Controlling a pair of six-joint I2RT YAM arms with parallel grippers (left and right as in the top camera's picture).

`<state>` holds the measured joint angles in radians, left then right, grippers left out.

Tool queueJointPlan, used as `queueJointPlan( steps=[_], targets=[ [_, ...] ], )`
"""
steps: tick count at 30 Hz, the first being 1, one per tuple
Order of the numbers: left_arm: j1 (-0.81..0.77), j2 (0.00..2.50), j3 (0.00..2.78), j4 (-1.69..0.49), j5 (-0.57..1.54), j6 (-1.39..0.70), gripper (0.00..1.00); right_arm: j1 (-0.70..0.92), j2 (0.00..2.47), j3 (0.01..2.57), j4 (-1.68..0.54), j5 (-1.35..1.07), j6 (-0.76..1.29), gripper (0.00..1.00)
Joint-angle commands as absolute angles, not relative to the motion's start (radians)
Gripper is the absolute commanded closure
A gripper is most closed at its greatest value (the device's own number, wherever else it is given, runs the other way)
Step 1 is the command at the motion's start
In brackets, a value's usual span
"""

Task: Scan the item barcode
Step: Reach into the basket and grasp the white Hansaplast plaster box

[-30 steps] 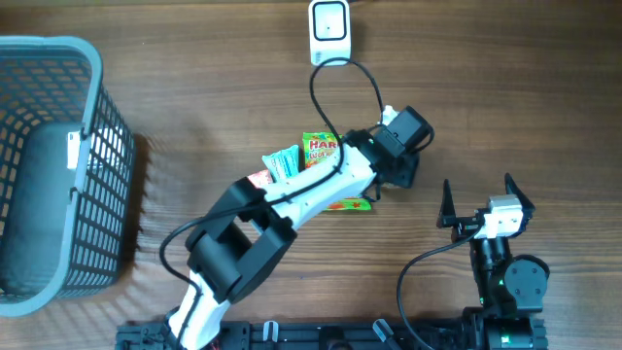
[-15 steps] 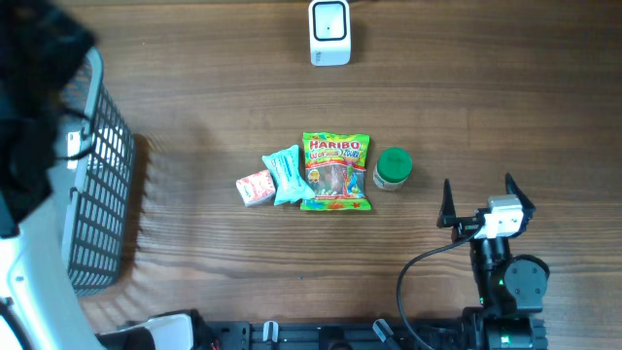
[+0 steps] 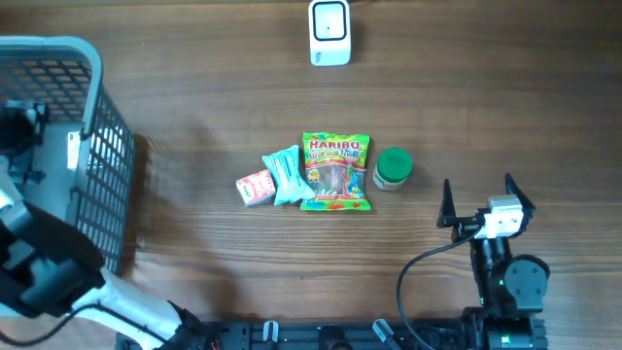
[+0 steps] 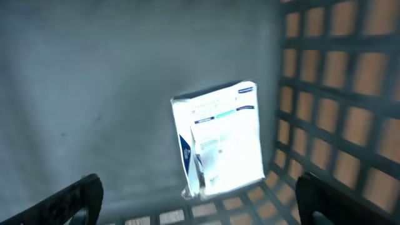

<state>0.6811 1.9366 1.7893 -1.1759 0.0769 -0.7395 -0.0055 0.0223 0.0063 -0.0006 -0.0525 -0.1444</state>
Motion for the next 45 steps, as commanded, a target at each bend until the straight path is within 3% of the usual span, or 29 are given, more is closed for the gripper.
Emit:
queueJointPlan(
  steps=[1, 10, 12, 13, 15, 16, 18, 24, 31, 32, 34, 35, 36, 37, 40, 41, 43, 44, 45],
  targets=[
    [0.645, 2.035, 1.732, -1.132, 0.039, -0.741, 0.11, -0.006, 0.018, 0.006, 0.002, -0.064, -0.157, 0.00],
    [0.601, 2.050, 1.482, -0.851, 0.017, -0.741, 0.17, -0.006, 0.018, 0.006, 0.002, -0.064, -0.157, 0.00],
    [0.601, 2.050, 1.450, -0.810, 0.017, -0.742, 0.24, -0.006, 0.018, 0.006, 0.002, -0.064, -0.157, 0.00],
    [0.601, 2.050, 1.436, -0.792, 0.017, -0.741, 0.28, -0.006, 0.018, 0.006, 0.002, -0.064, -0.157, 0.00],
    [0.601, 2.050, 1.431, -0.787, 0.017, -0.741, 0.51, -0.006, 0.018, 0.006, 0.002, -0.064, -0.157, 0.00],
    [0.601, 2.049, 1.432, -0.786, 0.017, -0.741, 0.68, -0.006, 0.018, 0.006, 0.002, -0.064, -0.157, 0.00],
    [0.601, 2.037, 1.433, -0.795, 0.017, -0.741, 0.86, -0.006, 0.018, 0.006, 0.002, -0.064, -0.157, 0.00],
    [0.601, 1.853, 1.434, -0.815, 0.017, -0.741, 0.96, -0.006, 0.018, 0.006, 0.002, -0.064, -0.157, 0.00],
    [0.602, 1.555, 1.433, -0.833, -0.067, -0.741, 0.96, -0.006, 0.018, 0.006, 0.002, -0.064, -0.157, 0.00],
    [0.602, 1.553, 1.433, -0.833, -0.073, -0.741, 0.82, -0.006, 0.018, 0.006, 0.002, -0.064, -0.157, 0.00],
    [0.601, 1.572, 1.431, -0.834, -0.072, -0.741, 0.22, -0.006, 0.018, 0.006, 0.002, -0.064, -0.157, 0.00],
    [0.597, 1.594, 1.431, -0.830, -0.072, -0.741, 0.13, -0.006, 0.018, 0.006, 0.002, -0.064, -0.157, 0.00],
    [0.591, 1.621, 1.430, -0.818, -0.072, -0.741, 0.14, -0.006, 0.018, 0.006, 0.002, -0.064, -0.157, 0.00],
    [0.585, 1.651, 1.430, -0.803, -0.072, -0.741, 0.24, -0.006, 0.018, 0.006, 0.002, -0.064, -0.157, 0.00],
    [0.563, 1.734, 1.430, -0.751, -0.072, -0.741, 0.88, -0.006, 0.018, 0.006, 0.002, -0.064, -0.157, 0.00],
    [0.554, 1.760, 1.430, -0.734, -0.072, -0.741, 0.96, -0.006, 0.018, 0.006, 0.002, -0.064, -0.157, 0.00],
    [0.535, 1.816, 1.430, -0.698, -0.073, -0.741, 0.96, -0.006, 0.018, 0.006, 0.002, -0.064, -0.157, 0.00],
    [0.530, 1.832, 1.430, -0.684, -0.073, -0.741, 0.86, -0.006, 0.018, 0.006, 0.002, -0.064, -0.157, 0.00],
    [0.524, 1.851, 1.430, -0.661, -0.073, -0.741, 0.50, -0.006, 0.018, 0.006, 0.002, -0.064, -0.157, 0.00]
  ],
)
